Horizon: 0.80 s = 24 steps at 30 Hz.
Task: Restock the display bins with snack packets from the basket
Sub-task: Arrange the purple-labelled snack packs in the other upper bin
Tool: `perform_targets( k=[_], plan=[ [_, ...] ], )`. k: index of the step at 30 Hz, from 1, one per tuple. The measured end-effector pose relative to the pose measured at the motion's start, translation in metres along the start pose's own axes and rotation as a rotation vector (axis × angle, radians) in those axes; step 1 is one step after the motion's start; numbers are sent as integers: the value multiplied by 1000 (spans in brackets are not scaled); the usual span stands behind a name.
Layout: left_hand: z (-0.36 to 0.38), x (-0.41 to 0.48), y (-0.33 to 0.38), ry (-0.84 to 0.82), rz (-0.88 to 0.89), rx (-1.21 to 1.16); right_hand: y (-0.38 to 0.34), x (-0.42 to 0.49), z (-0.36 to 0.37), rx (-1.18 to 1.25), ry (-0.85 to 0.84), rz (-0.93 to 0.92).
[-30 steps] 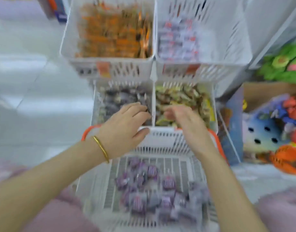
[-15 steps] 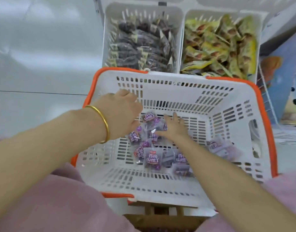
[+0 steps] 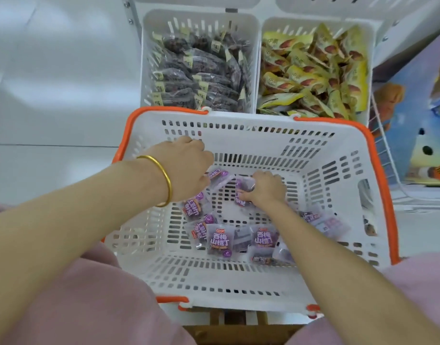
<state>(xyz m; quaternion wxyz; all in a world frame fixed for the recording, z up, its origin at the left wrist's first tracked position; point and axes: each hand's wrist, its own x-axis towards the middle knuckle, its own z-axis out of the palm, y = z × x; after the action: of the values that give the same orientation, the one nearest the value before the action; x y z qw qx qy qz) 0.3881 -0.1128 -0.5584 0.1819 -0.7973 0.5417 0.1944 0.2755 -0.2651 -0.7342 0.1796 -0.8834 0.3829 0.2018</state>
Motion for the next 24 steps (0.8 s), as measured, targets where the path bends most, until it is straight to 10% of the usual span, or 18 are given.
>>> perform_targets(
  k=[5,11,20,24],
  plan=[
    [-15,18,21,-42,-67,-361,14,-45,-88,769,-41,32],
    [-40,32,42,-167,-217,-1543,7,-84,-148,1180,-168,-37],
    [-56,32,29,-33,-139,-1645,29,-95,-168,1390,-219,-127],
    [-59,30,18,232,-153,-1124,42,-95,-164,1130,-22,-40]
  ],
)
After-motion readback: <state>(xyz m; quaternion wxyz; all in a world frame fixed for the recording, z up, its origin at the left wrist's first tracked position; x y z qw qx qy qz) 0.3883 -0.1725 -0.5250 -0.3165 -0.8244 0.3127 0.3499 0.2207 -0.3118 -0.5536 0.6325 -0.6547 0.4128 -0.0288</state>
